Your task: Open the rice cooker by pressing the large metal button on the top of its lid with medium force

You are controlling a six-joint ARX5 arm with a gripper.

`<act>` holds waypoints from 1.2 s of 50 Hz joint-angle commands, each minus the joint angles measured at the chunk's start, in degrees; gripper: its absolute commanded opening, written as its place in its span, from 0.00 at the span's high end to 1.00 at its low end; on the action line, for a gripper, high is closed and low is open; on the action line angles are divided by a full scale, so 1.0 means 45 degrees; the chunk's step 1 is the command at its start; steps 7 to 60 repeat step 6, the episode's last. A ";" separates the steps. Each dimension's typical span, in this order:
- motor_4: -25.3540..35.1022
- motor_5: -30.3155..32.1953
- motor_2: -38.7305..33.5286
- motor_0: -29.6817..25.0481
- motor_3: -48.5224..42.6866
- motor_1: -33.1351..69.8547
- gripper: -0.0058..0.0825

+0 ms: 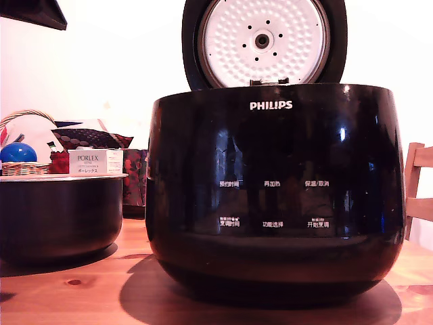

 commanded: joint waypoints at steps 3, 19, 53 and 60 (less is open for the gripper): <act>0.0015 0.0049 -0.0325 -0.0010 0.0117 -0.0092 0.96; 0.0015 0.0049 -0.0325 -0.0010 0.0112 -0.0092 0.96; 0.0015 0.0049 -0.0325 -0.0010 0.0112 -0.0092 0.96; 0.0015 0.0049 -0.0325 -0.0010 0.0112 -0.0092 0.96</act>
